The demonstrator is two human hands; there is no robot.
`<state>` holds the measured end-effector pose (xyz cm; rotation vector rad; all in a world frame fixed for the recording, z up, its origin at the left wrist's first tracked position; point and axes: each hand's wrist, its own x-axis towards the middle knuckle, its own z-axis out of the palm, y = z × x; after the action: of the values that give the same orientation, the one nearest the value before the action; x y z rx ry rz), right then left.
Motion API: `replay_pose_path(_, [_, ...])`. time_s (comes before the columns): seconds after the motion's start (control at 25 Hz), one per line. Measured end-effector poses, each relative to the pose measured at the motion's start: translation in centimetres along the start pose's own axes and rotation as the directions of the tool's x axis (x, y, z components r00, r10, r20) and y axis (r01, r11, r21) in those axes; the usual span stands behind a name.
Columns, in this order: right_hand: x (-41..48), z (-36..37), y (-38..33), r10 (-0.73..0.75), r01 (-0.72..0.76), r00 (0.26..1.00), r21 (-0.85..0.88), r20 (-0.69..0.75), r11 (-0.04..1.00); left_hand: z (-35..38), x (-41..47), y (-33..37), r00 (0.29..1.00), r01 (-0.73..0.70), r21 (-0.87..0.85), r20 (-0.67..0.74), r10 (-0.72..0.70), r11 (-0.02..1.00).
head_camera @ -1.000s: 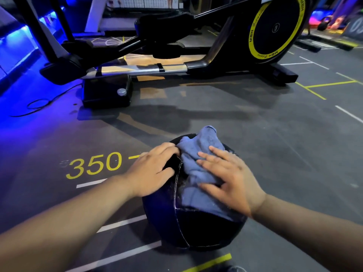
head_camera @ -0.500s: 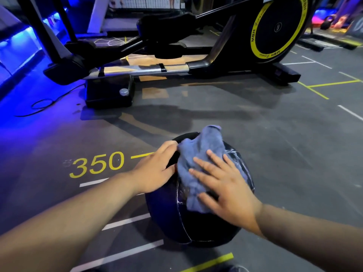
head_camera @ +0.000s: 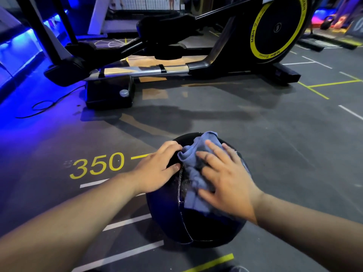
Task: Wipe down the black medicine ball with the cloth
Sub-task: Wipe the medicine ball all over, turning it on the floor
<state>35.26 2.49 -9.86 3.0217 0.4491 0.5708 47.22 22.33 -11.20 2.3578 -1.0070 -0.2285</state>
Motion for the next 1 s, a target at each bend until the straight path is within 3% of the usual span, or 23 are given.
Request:
replay_pose_path(0.16, [0.7,-0.7,3.0,0.337,-0.329,0.942,0.219,0.003,0.919,-0.1,0.0,0.1,1.0,-0.006,-0.02,-0.002,0.006,1.0])
replay_pose_path(0.2, [0.5,-0.5,2.8,0.343,-0.339,0.939,0.217,0.019,0.916,0.0,0.0,0.1,1.0,0.004,-0.014,-0.002,-0.004,1.0])
replay_pose_path(0.24, [-0.1,-0.1,2.2,0.285,-0.286,0.958,0.166,0.03,0.944,0.1,0.1,0.1,1.0,0.008,-0.008,-0.004,-0.008,1.0])
replay_pose_path(0.32, [-1.8,0.6,0.0,0.004,-0.006,0.993,0.022,0.118,1.0,0.2,0.3,-0.1,1.0,-0.005,-0.009,-0.002,0.005,1.0])
replay_pose_path(0.4, [-2.9,1.3,-1.3,-0.336,0.361,0.909,-0.063,0.247,0.93,0.2,0.4,-0.3,1.0,-0.007,-0.026,-0.007,0.006,1.0])
replay_pose_path(0.48, [-3.0,1.6,-1.4,-0.442,0.489,0.849,-0.114,0.289,0.865,0.1,0.4,-0.6,1.0,0.007,-0.051,-0.004,-0.008,0.999])
replay_pose_path(0.56, [-1.8,1.3,-0.6,-0.283,0.323,0.926,-0.136,0.25,0.937,-0.1,0.6,-1.1,1.0,0.014,-0.082,0.01,-0.014,0.997])
replay_pose_path(0.64, [-0.2,0.7,1.2,0.073,-0.051,0.969,-0.097,0.236,0.994,-0.3,0.7,-1.5,0.999,0.02,-0.103,0.032,-0.016,0.995])
replay_pose_path(0.72, [0.4,0.4,3.2,0.355,-0.382,0.889,0.04,0.289,0.923,-0.2,0.6,-1.3,0.999,0.024,-0.106,0.041,-0.019,0.994])
replay_pose_path(0.8, [0.2,0.7,4.0,0.401,-0.477,0.857,0.203,0.323,0.855,-0.1,0.4,-0.8,0.999,0.033,-0.086,0.04,-0.029,0.996])
replay_pose_path(0.88, [-0.5,1.0,3.3,0.305,-0.354,0.922,0.198,0.241,0.914,0.0,0.3,-0.6,0.999,0.03,-0.063,0.028,-0.029,0.998])
replay_pose_path(0.96, [-1.2,1.3,1.8,0.024,-0.036,0.985,0.068,0.17,0.997,0.1,0.4,-0.7,1.0,0.025,-0.057,0.02,-0.024,0.998])
replay_pose_path(1.0, [-1.5,1.6,0.8,-0.151,0.154,0.974,-0.002,0.168,0.988,0.2,0.4,-0.8,1.0,0.025,-0.062,0.019,-0.024,0.998])
